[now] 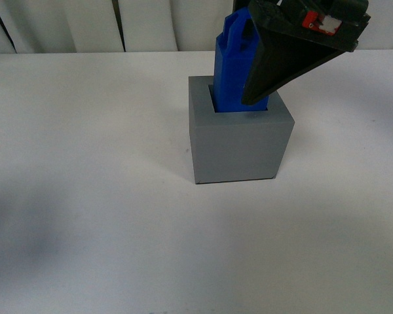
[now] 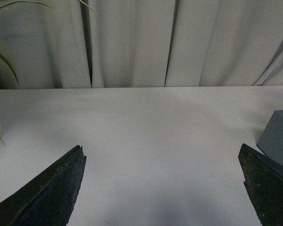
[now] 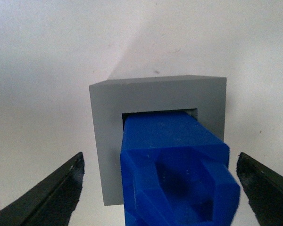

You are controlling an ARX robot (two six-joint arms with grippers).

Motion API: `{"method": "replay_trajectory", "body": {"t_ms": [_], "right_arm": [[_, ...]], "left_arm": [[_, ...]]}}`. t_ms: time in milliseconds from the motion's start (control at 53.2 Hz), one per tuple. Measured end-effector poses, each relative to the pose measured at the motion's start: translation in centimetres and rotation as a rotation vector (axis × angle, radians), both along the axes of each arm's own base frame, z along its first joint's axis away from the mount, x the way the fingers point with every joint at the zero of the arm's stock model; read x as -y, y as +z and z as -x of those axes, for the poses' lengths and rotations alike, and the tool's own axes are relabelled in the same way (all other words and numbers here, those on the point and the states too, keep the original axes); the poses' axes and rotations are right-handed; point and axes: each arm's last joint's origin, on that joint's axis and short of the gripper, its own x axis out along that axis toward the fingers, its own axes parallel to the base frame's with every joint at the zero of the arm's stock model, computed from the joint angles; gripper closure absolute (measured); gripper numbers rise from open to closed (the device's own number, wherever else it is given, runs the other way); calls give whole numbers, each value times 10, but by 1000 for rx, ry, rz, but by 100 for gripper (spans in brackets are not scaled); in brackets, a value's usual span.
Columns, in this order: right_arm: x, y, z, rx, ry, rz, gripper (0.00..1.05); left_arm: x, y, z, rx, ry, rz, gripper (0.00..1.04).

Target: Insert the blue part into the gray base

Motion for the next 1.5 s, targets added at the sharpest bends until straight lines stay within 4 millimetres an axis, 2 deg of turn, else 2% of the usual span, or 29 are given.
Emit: {"method": "replay_trajectory", "body": {"t_ms": [19,207,357,545,883,996,1278,1372,1428,1447,1503], "right_arm": [[0,1,0,-1,-3,-9,6],[17,27,3,16,-30,-116,7],[42,56,14,149,-57,-226,7],[73,68,28,261,-137,-370,7],[152,51,62,379,-423,-682,7],[160,47,68,383,-485,-719,7],[159,44,69,352,-507,-740,7],[155,35,73,636,-787,-705,20],[158,26,82,777,-984,-771,29],[160,20,90,829,-1091,-829,34],[167,8,108,907,-1240,-951,46]], "left_arm": [[0,0,0,0,0,0,6],[0,0,0,0,0,0,6],[0,0,0,0,0,0,6],[0,0,0,0,0,0,6],[0,0,0,0,0,0,6],[0,0,0,0,0,0,6],[0,0,0,0,0,0,6],[0,0,0,0,0,0,6],[0,0,0,0,-1,0,6],[0,0,0,0,0,0,6],[0,0,0,0,2,0,6]]}}
